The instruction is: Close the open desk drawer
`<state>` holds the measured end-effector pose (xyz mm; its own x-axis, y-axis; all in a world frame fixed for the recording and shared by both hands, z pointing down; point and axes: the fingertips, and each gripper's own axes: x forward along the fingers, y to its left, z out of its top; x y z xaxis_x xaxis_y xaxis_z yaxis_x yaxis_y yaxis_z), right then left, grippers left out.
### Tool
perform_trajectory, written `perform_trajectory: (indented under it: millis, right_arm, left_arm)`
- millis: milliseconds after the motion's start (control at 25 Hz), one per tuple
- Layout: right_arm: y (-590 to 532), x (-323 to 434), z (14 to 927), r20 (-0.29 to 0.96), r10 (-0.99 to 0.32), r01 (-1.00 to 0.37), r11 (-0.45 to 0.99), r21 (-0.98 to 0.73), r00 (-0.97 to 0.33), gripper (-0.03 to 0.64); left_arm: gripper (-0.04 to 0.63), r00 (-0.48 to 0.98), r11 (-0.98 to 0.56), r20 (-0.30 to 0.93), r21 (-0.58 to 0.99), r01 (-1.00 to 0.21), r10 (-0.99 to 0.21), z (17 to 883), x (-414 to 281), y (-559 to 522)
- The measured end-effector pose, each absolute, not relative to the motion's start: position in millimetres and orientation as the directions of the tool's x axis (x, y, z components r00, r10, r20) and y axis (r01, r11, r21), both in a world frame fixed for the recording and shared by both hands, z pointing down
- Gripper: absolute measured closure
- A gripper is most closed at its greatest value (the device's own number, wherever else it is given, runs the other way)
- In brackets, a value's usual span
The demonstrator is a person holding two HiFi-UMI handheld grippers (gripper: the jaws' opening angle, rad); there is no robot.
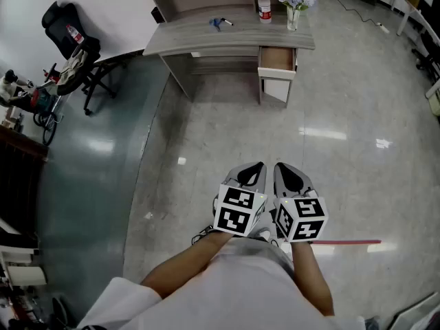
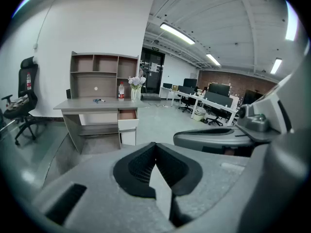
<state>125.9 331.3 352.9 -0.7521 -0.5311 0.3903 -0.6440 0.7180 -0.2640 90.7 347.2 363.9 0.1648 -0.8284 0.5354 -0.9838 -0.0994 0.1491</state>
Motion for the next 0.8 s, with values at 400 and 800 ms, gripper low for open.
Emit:
perform_trajectory:
  millis: [400, 800]
  right_arm:
    - [342.2, 128.5, 349.1, 0.360, -0.517, -0.617, 0.739, -0.270, -0.777, 0.615]
    - [320.0, 89.3, 358.0, 0.362, -0.492, -0.594, 0.760, -0.266, -0.792, 0.615]
  left_arm:
    - [0.592, 0.156, -0.082, 0.548, 0.158, -0.984, -0.822, 367.3, 98.0, 358.2]
    - [0.592, 0.186, -0.093, 0.549, 0.193, -0.977, -0.815, 378.8, 60.9, 329.7]
